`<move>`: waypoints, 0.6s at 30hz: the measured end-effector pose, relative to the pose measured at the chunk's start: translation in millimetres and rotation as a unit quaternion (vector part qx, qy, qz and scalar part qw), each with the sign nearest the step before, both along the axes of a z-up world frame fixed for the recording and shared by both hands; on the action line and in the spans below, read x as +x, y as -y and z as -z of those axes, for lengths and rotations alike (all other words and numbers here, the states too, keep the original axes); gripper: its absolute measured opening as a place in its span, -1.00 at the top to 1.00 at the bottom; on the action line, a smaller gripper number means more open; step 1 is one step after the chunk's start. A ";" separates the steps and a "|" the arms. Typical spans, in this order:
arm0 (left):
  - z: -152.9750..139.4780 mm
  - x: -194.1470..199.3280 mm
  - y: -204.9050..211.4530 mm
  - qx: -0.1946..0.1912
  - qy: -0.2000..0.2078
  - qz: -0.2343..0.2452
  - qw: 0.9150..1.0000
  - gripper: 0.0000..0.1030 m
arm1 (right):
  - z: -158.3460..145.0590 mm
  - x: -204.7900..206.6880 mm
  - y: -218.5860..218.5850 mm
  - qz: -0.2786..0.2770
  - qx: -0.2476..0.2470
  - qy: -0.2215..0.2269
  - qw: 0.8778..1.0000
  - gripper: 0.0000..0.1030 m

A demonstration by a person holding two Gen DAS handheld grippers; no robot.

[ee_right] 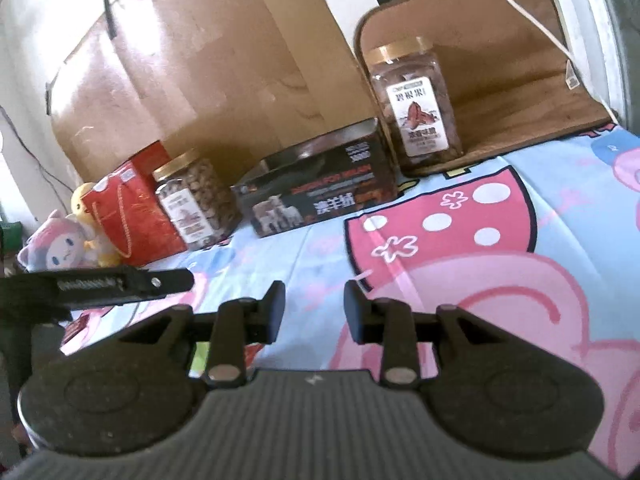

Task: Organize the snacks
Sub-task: 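Move the left gripper back toward the red bag and green pouch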

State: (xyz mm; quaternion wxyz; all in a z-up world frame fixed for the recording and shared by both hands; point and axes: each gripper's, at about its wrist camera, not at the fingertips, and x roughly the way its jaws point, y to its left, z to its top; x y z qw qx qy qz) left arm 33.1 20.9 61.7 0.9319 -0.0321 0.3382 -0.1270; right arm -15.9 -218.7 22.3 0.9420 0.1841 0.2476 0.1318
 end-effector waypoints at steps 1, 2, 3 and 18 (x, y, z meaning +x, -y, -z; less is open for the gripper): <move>-0.8 -6.4 0.7 0.006 0.005 -0.004 1.000 -0.02 | -3.1 -6.2 -2.4 0.000 0.001 0.003 1.000 0.30; -2.0 -13.9 0.9 0.010 0.011 -0.007 1.000 -0.03 | -5.7 -12.0 -4.3 0.002 0.001 0.007 1.000 0.29; -3.1 -20.5 1.3 0.014 0.017 -0.009 1.000 -0.04 | -8.8 -18.1 -6.8 0.003 -0.001 0.011 1.000 0.19; -0.2 -81.4 2.1 0.060 0.069 -0.035 0.995 -0.10 | -10.5 -71.7 -29.4 0.015 -0.021 0.031 0.999 0.04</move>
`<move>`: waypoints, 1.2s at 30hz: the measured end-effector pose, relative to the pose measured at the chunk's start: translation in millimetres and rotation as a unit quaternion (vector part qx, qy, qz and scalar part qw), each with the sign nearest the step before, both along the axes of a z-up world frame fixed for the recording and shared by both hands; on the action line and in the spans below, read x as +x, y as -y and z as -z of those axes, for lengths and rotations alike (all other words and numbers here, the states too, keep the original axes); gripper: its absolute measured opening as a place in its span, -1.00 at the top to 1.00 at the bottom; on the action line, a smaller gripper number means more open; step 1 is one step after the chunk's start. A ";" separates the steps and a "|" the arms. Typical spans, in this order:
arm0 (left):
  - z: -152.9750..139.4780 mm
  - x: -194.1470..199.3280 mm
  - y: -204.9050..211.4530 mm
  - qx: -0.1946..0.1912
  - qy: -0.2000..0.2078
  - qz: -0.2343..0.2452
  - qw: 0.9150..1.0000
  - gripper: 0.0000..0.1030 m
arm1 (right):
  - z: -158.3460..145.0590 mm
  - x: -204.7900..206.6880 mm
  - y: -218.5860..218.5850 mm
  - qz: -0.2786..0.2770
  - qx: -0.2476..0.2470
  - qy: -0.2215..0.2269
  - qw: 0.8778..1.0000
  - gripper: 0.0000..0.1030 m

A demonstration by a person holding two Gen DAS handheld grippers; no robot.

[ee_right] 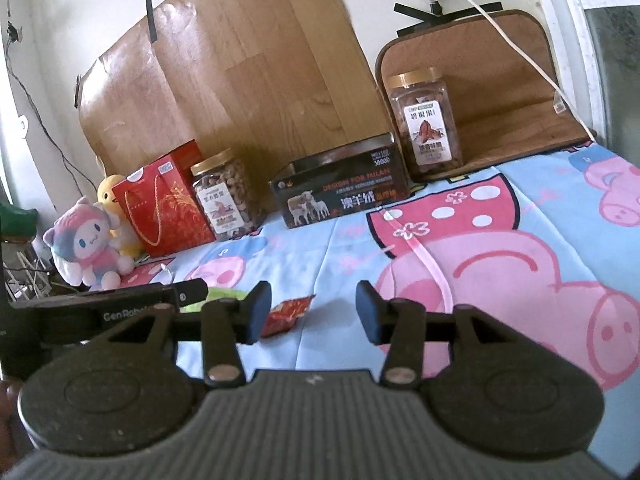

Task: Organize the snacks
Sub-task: 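Move the left gripper back toward the red bag and green pouch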

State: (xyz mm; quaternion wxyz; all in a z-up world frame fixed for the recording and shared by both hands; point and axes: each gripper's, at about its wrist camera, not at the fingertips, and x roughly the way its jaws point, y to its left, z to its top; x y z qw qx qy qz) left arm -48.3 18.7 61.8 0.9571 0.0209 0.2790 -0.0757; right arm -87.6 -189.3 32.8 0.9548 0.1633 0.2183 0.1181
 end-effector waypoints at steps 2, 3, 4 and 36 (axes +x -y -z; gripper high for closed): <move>0.7 -2.9 -0.8 -0.001 0.001 -0.002 1.000 -0.11 | 0.7 -3.9 -1.3 0.000 -0.001 0.001 1.000 0.03; 1.2 -3.5 -1.4 -0.001 0.001 -0.004 1.000 -0.11 | 1.0 -5.8 -2.0 0.001 -0.001 0.001 1.000 0.03; 1.7 -4.6 -1.4 -0.002 0.002 -0.005 1.000 -0.13 | 1.5 -7.3 -2.5 0.001 -0.001 0.001 1.000 0.03; 27.7 26.1 -38.3 0.001 -0.017 -0.048 0.999 -0.28 | 21.3 21.7 -30.3 -0.012 -0.015 -0.053 0.998 -0.02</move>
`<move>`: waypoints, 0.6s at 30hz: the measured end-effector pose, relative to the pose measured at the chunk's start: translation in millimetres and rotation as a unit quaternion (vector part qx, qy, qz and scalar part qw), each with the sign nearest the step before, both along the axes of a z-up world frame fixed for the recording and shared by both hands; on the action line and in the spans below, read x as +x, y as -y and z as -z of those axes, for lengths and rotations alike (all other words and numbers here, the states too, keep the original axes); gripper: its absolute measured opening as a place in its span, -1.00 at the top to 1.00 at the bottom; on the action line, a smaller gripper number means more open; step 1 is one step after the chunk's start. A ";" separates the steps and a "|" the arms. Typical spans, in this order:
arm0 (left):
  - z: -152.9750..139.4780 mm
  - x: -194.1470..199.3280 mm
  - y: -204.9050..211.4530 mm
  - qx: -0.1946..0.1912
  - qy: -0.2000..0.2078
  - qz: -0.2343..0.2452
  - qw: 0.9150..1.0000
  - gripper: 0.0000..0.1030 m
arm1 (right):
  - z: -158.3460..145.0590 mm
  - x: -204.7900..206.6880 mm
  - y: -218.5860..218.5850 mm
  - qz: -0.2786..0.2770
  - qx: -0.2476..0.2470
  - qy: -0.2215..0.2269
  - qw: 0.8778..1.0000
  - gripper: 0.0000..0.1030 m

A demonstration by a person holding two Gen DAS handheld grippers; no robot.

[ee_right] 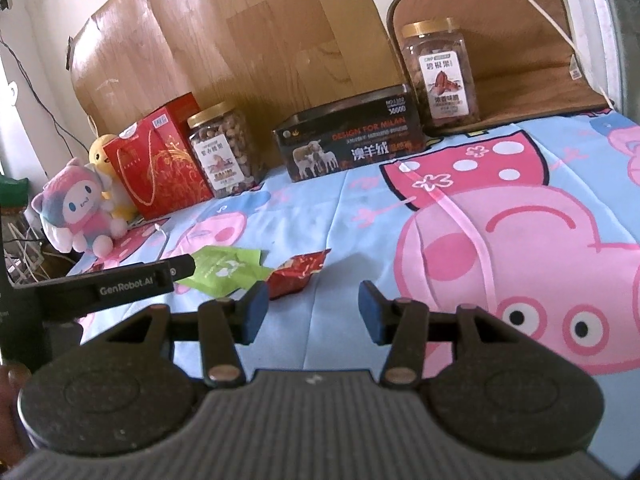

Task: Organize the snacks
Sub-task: 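Move the left gripper back toward the red bag and green pouch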

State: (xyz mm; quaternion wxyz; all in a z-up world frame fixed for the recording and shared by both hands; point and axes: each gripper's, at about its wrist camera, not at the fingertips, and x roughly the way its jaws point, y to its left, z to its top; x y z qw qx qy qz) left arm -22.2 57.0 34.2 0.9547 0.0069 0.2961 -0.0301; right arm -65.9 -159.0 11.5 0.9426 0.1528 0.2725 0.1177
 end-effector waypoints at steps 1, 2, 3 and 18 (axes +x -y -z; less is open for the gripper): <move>0.5 1.1 -2.2 -0.001 -0.001 -0.003 1.000 -0.28 | 0.2 1.8 -0.8 -0.002 -0.001 -0.001 1.000 -0.02; 0.5 3.3 -5.4 -0.002 -0.002 -0.004 1.000 -0.28 | 0.4 3.1 -2.2 -0.003 -0.003 -0.002 1.000 -0.02; 0.4 4.8 -7.8 -0.002 -0.003 -0.008 1.000 -0.28 | 0.6 4.1 -3.7 -0.005 -0.005 -0.002 1.000 -0.02; 0.7 42.6 -76.6 0.001 -0.007 -0.114 0.993 -0.31 | 3.8 23.0 -20.9 -0.025 -0.023 -0.005 0.999 -0.06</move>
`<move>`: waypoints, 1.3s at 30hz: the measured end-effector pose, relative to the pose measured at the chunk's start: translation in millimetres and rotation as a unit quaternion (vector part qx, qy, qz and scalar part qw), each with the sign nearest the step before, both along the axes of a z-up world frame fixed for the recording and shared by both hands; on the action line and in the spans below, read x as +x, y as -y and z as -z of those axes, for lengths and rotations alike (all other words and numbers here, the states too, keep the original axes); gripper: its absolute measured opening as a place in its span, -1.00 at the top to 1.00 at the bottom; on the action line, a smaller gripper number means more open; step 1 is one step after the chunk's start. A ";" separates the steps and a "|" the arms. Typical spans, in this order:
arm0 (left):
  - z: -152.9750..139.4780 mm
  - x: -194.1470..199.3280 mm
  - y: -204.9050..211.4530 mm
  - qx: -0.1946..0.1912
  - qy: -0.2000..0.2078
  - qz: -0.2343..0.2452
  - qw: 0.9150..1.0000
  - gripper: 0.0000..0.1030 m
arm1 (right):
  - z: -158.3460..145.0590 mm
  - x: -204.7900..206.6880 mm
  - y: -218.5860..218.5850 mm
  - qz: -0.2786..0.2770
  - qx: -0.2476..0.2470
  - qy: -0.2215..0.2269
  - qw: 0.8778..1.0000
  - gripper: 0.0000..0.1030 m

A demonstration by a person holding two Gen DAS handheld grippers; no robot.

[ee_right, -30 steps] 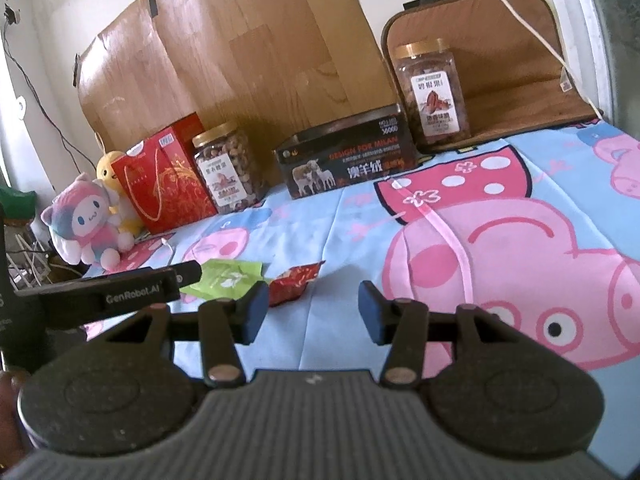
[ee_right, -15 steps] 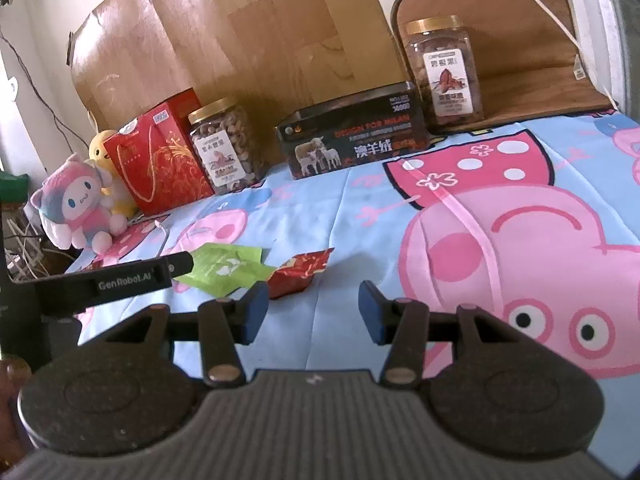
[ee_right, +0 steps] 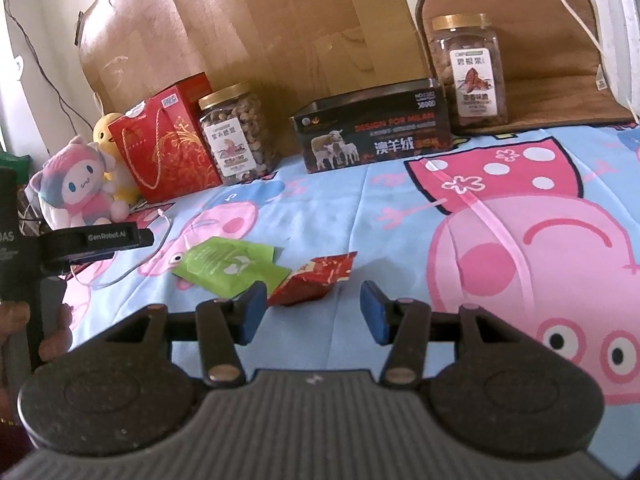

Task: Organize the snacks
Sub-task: 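Move the left gripper back toward the red bag and green pouch, then grasp the small red spicy-strip bag with the left gripper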

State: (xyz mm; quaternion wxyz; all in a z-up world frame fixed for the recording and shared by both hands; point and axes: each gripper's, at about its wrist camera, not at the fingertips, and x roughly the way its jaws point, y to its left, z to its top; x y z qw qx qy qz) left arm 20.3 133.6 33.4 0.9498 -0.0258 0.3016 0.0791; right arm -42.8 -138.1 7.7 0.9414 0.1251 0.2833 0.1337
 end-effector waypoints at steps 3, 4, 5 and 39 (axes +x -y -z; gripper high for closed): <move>2.8 4.2 -2.9 0.000 -0.006 -0.005 1.000 -0.31 | 1.2 3.5 -2.0 -0.003 -0.001 -0.002 1.000 -0.06; 3.3 5.1 -3.3 0.000 -0.007 -0.006 1.000 -0.31 | 1.1 4.4 -2.7 -0.003 -0.002 -0.001 1.000 -0.06; 3.7 5.5 -3.5 0.000 -0.007 -0.007 1.000 -0.31 | 0.8 5.5 -3.0 -0.004 -0.003 0.000 1.000 -0.06; 13.7 45.9 86.2 -0.272 -0.122 0.355 0.886 0.02 | 10.3 49.7 5.2 -0.088 0.006 0.001 0.996 0.39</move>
